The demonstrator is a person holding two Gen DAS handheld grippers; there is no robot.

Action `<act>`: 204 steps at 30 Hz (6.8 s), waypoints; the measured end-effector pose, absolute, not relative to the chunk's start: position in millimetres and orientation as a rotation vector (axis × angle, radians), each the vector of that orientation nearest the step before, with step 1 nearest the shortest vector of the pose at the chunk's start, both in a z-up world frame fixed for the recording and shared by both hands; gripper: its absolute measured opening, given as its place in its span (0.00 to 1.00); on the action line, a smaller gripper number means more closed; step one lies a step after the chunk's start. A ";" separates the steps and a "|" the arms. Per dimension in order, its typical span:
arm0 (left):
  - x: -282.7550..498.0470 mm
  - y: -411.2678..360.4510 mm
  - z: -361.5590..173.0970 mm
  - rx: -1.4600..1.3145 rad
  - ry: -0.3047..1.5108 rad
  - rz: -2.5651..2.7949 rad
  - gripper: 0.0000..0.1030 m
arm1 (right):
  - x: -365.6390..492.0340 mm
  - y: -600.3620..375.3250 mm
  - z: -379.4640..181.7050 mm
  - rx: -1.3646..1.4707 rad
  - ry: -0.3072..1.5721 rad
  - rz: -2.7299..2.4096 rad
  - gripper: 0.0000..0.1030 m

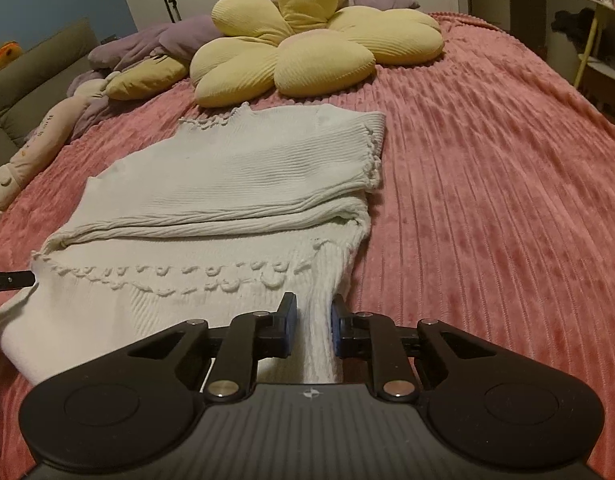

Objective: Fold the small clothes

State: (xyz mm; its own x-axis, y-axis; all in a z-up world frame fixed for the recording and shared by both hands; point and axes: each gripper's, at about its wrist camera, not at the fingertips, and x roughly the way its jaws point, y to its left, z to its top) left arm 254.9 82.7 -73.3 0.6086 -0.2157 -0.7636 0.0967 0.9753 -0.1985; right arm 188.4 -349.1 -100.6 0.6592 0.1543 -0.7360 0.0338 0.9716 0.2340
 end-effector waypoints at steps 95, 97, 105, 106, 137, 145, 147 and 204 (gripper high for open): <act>481.1 18.0 -116.9 0.038 0.732 0.117 0.21 | 432.5 -330.5 -136.5 -0.008 0.664 -0.288 0.07; 480.1 16.6 -115.9 0.055 0.734 0.142 0.35 | 433.5 -331.0 -139.1 -0.011 0.661 -0.287 0.11; 437.2 24.8 -83.3 -0.017 0.747 0.062 0.56 | 405.6 -344.7 -115.3 0.112 0.582 -0.329 0.59; 428.5 23.7 -81.3 -0.029 0.753 0.041 0.60 | 392.8 -339.3 -108.8 0.114 0.556 -0.299 0.58; 344.9 74.6 -98.3 -0.166 0.837 -0.023 0.86 | 289.1 -299.2 -107.9 -0.071 0.618 -0.108 0.17; 337.2 101.3 -98.2 -0.383 0.885 -0.015 0.80 | 270.1 -302.1 -129.2 -0.200 0.636 -0.126 0.21; 333.1 102.2 -93.6 -0.382 0.904 -0.081 0.80 | 268.3 -296.7 -116.7 -0.194 0.655 -0.156 0.26; 318.0 -25.4 -61.9 -0.333 0.932 -0.360 0.33 | 192.4 -270.8 -105.9 0.161 0.700 -0.018 0.46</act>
